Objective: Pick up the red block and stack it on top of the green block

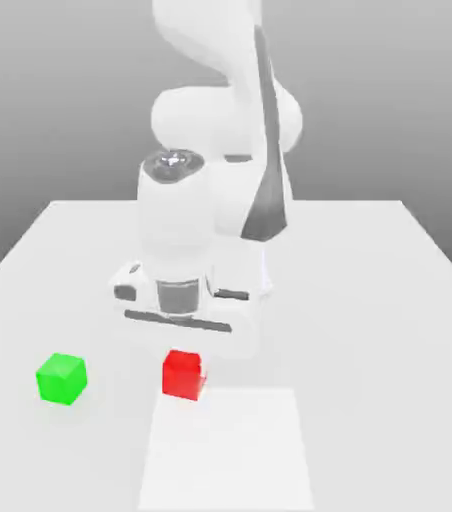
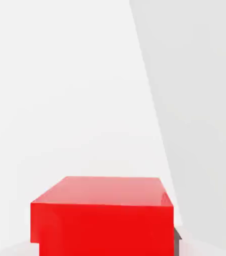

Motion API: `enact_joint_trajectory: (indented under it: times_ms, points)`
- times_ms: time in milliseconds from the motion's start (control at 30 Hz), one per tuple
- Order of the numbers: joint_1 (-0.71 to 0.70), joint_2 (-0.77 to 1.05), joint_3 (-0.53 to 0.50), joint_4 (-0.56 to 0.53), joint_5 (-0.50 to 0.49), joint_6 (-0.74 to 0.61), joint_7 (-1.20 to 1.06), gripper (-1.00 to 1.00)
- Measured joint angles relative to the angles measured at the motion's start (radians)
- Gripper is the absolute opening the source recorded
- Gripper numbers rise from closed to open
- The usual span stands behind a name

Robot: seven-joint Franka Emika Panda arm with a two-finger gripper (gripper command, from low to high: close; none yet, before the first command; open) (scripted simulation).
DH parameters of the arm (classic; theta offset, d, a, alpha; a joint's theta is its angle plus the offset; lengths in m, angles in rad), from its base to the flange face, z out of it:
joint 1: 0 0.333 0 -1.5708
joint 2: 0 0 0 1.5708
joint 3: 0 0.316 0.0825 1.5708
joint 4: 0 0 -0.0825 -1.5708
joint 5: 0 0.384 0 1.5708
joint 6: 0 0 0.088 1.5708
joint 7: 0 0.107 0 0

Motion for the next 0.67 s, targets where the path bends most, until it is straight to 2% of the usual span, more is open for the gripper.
enact_joint_trajectory:
  times_ms: [367, 500, 567, 600, 667]
  points:
    - [-0.274, -0.046, -0.208, 0.118, -0.055, -0.160, 0.180, -1.00]
    - [-0.272, 0.066, -0.232, 0.132, 0.010, -0.065, 0.144, -1.00]
    - [-0.277, 0.137, -0.213, 0.135, 0.068, -0.001, 0.104, -1.00]
    - [-0.287, 0.168, -0.198, 0.137, 0.093, 0.028, 0.086, 1.00]
    - [-0.287, 0.168, -0.198, 0.137, 0.093, 0.028, 0.086, 1.00]
